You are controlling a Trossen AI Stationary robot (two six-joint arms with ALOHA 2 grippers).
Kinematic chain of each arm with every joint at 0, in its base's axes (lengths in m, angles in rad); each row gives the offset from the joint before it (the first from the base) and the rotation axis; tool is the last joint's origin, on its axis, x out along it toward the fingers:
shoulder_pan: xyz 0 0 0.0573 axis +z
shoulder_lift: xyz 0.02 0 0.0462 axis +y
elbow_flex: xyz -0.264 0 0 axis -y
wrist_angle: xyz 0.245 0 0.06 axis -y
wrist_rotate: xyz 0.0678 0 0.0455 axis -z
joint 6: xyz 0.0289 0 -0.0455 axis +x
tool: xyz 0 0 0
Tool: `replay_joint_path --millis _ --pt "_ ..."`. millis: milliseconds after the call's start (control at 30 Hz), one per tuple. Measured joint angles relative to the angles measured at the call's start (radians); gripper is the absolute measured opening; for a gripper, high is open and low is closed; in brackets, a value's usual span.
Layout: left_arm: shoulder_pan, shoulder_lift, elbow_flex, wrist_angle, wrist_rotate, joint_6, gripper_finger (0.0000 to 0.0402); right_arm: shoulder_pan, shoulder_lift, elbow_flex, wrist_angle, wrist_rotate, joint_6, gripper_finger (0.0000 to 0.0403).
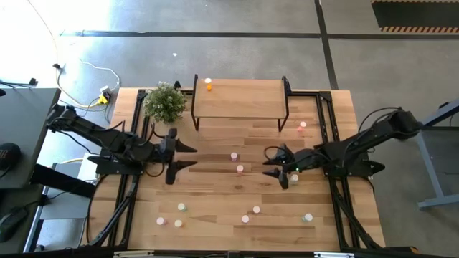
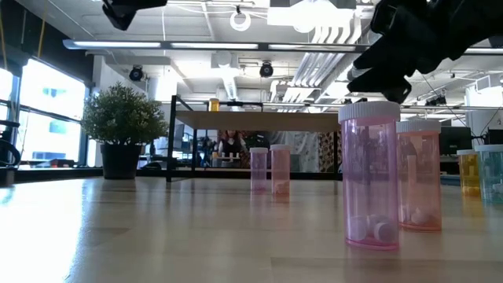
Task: Pick and place medicine bottles onto shelf by color
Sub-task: Put the middle pink pill bottle on the shelf
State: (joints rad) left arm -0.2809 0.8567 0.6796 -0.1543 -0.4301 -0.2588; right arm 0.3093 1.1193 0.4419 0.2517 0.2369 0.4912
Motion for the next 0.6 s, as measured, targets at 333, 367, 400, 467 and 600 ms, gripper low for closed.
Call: replay_joint_path --millis 333,367,400,467,600 --pt "-0.049 -0.001 0.0 0.0 0.0 0.0 0.0196 0.008 0.208 0.064 0.099 0.021 0.006 0.0204" --pt "-0.05 -0.001 0.0 -0.001 0.0 0.0 0.0196 0.008 0.233 0.076 0.106 0.021 0.006 0.0208" --pt "-0.05 -0.001 0.0 -0.002 0.0 0.0 0.0196 0.008 0.255 0.088 0.107 0.023 0.004 0.0213" --pt "-0.05 -0.001 0.0 -0.006 0.0 0.0 0.0196 0.008 0.3 0.118 0.107 0.037 0.0 0.0224" --pt "-0.049 -0.001 0.0 -0.007 0.0 0.0 0.0196 0.008 0.376 0.166 0.094 0.051 -0.03 0.0236"
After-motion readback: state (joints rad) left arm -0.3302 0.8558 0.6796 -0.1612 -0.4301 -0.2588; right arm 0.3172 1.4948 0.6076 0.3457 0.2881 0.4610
